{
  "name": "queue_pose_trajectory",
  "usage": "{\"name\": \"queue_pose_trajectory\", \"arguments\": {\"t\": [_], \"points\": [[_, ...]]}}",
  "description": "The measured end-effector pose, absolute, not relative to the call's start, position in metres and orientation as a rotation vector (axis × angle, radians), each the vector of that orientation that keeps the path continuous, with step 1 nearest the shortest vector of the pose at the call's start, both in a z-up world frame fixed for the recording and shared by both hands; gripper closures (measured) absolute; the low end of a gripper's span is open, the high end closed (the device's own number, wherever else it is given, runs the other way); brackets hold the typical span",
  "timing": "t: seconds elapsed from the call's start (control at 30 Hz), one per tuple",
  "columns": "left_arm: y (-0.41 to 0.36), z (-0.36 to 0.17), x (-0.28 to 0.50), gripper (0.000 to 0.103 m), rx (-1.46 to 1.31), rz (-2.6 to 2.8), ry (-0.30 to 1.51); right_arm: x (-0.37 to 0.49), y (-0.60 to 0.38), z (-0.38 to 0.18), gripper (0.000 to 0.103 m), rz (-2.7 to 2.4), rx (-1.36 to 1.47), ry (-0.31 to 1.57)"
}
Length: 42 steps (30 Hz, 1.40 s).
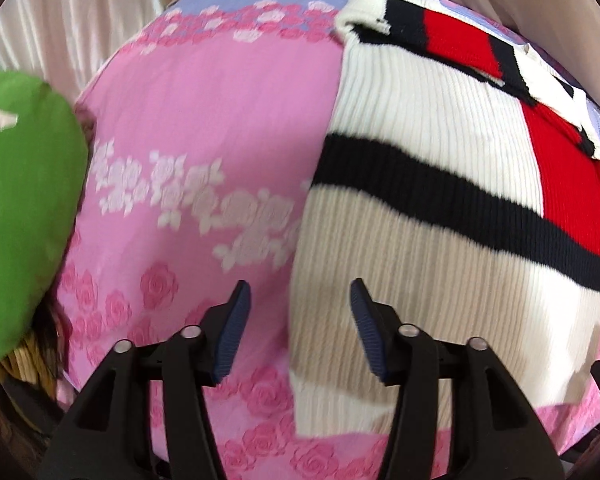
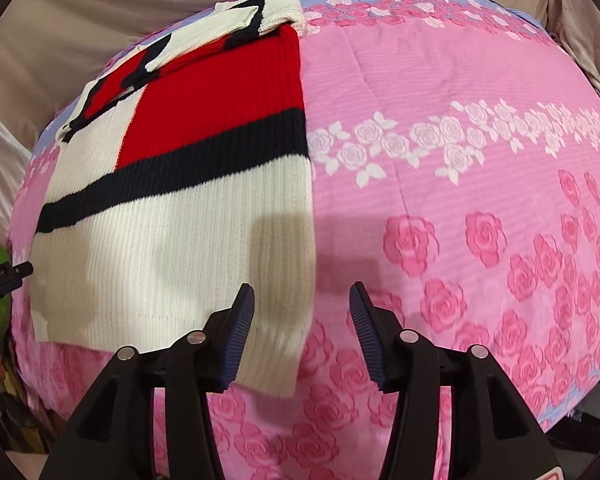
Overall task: Fold small clothes
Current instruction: 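Open both tools and move them to the sweater hem, then grasp the hem with both tools and lift it toward the collar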
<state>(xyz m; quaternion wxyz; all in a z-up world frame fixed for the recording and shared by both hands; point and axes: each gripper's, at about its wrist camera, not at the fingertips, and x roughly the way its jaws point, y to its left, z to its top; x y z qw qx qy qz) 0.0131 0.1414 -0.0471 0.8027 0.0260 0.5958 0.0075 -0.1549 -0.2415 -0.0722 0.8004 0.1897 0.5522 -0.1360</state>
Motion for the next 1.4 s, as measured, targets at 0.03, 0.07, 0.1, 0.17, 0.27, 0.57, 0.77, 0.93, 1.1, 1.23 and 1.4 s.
{"name": "queue_pose_trajectory", "arguments": {"t": [0.03, 0.07, 0.1, 0.17, 0.27, 0.57, 0.77, 0.93, 1.1, 1.23, 1.4], "points": [[0.145, -0.048, 0.008, 0.047, 0.043, 0.010, 1.279, -0.159, -0.240, -0.072, 0.049, -0.288, 0.405, 1.185], [0.149, -0.050, 0.002, 0.046, 0.026, 0.002, 1.286, -0.161, -0.239, -0.073, 0.048, -0.285, 0.406, 1.186], [0.152, -0.052, -0.002, 0.044, 0.014, 0.001, 1.292, -0.163, -0.238, -0.073, 0.048, -0.282, 0.408, 1.188], [0.155, -0.056, -0.009, 0.039, -0.027, -0.015, 1.304, -0.167, -0.237, -0.076, 0.047, -0.269, 0.427, 1.194], [0.163, -0.068, -0.015, 0.031, -0.135, -0.041, 1.338, -0.170, -0.237, -0.085, 0.044, -0.236, 0.486, 1.214], [0.149, -0.070, -0.007, 0.089, -0.179, -0.148, 1.354, -0.153, -0.228, -0.089, 0.082, -0.140, 0.541, 1.210], [0.157, -0.036, -0.018, 0.092, -0.255, -0.175, 1.304, -0.156, -0.234, -0.045, 0.097, -0.095, 0.517, 1.118], [0.160, -0.009, -0.053, 0.092, -0.249, -0.255, 1.301, -0.186, -0.243, -0.019, 0.099, -0.076, 0.413, 1.147], [0.152, -0.013, -0.105, 0.093, -0.183, -0.324, 1.417, -0.226, -0.250, -0.029, 0.099, -0.060, 0.340, 1.281], [0.158, -0.013, -0.136, 0.093, -0.146, -0.347, 1.509, -0.258, -0.242, -0.039, 0.099, -0.009, 0.311, 1.413], [0.166, 0.014, -0.133, 0.093, -0.141, -0.337, 1.501, -0.266, -0.235, -0.016, 0.099, 0.062, 0.292, 1.445]]}}
